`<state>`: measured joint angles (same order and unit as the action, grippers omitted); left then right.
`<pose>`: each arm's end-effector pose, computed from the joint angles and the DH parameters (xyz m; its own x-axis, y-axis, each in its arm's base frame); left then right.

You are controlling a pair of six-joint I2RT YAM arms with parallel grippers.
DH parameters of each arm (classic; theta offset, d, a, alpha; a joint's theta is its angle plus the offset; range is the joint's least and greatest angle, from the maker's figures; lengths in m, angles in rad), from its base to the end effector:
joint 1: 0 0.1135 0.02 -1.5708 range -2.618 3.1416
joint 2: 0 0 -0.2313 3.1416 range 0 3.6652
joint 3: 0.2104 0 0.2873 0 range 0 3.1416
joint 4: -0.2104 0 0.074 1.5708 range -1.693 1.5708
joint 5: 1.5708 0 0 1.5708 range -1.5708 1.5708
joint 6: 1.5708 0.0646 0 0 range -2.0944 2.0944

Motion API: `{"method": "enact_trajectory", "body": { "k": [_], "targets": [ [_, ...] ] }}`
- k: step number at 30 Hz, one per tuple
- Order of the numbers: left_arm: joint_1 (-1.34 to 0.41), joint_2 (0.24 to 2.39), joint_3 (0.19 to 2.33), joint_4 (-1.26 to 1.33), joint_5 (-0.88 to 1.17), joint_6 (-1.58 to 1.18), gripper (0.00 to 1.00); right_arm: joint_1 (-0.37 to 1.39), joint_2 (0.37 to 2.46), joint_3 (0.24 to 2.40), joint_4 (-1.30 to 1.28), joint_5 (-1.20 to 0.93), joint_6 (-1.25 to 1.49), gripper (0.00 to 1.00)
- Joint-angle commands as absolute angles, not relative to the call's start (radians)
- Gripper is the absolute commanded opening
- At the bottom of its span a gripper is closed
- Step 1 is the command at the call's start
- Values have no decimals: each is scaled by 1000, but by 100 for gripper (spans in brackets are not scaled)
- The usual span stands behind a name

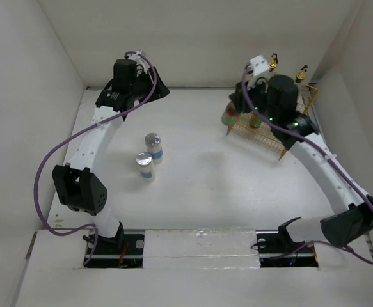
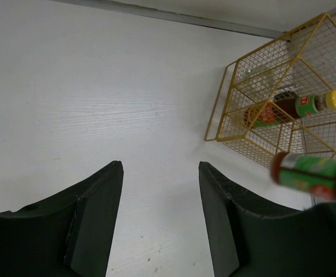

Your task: Organize the condiment bottles

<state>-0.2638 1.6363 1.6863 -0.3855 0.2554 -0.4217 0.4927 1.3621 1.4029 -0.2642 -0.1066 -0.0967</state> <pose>0.4221 -0.1309 0.3733 -0.4875 -0.2785 -0.8275 0.3102 0.8306 -0.4624 0.3361 0.1882 0.3806 -0.1400 -0.1841 -0.9729 -0.5779 0.8130 -0.0707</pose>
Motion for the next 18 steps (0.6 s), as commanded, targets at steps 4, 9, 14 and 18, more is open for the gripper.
{"method": "enact_trajectory", "body": {
  "k": [4, 9, 14, 18],
  "targets": [
    [-282, 1644, 1710, -334, 310, -442, 51, 235, 1278, 1583, -336, 8, -103, 7],
    [-307, 1673, 1755, -344, 310, -433, 51, 59, 1370, 1733, -365, -35, -126, 7],
    [-307, 1674, 1755, -344, 319, -433, 51, -73, 1428, 1769, -324, -106, -117, 7],
    [-307, 1674, 1755, -344, 319, -433, 51, -100, 1454, 1779, -312, -127, -117, 6]
  ]
}}
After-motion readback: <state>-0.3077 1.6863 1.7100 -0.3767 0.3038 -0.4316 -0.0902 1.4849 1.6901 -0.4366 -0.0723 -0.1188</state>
